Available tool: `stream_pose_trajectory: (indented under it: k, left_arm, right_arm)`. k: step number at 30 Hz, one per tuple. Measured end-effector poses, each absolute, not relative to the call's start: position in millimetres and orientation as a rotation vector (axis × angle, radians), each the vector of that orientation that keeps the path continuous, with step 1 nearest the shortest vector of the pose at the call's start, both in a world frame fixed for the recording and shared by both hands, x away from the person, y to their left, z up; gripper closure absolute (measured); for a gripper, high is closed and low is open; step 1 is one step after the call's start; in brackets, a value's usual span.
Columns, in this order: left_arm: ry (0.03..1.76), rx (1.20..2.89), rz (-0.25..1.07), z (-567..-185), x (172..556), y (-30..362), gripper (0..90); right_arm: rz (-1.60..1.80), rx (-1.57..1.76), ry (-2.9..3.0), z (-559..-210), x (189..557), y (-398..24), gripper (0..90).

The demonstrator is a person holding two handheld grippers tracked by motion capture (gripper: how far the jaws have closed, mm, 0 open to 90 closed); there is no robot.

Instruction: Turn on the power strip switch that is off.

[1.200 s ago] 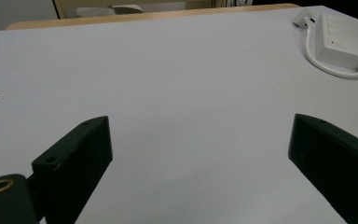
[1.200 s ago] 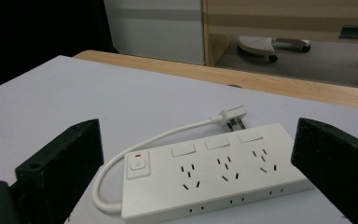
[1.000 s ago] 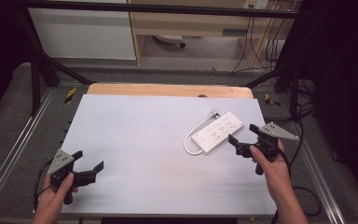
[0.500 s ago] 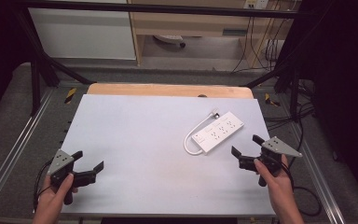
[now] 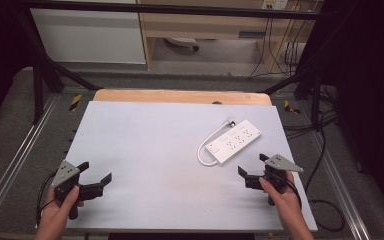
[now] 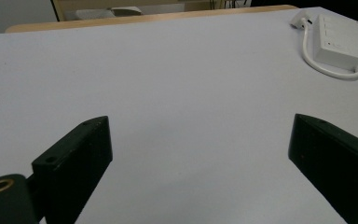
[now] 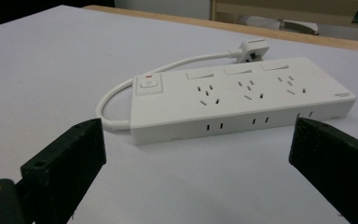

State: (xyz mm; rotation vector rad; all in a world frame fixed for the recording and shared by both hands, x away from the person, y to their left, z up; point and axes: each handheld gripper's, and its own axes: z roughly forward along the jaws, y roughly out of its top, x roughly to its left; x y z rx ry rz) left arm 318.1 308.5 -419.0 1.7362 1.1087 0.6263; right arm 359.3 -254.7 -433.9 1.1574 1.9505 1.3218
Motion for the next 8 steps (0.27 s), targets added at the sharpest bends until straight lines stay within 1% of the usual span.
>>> stream_pose_trajectory:
  k: [8]
  left_arm:
    - [1.107, 1.741, 0.623, -419.2, 318.6, 307.8, 6.2]
  right_arm:
    - [1.279, 1.139, 2.024, -446.1, 369.0, -236.7, 4.3]
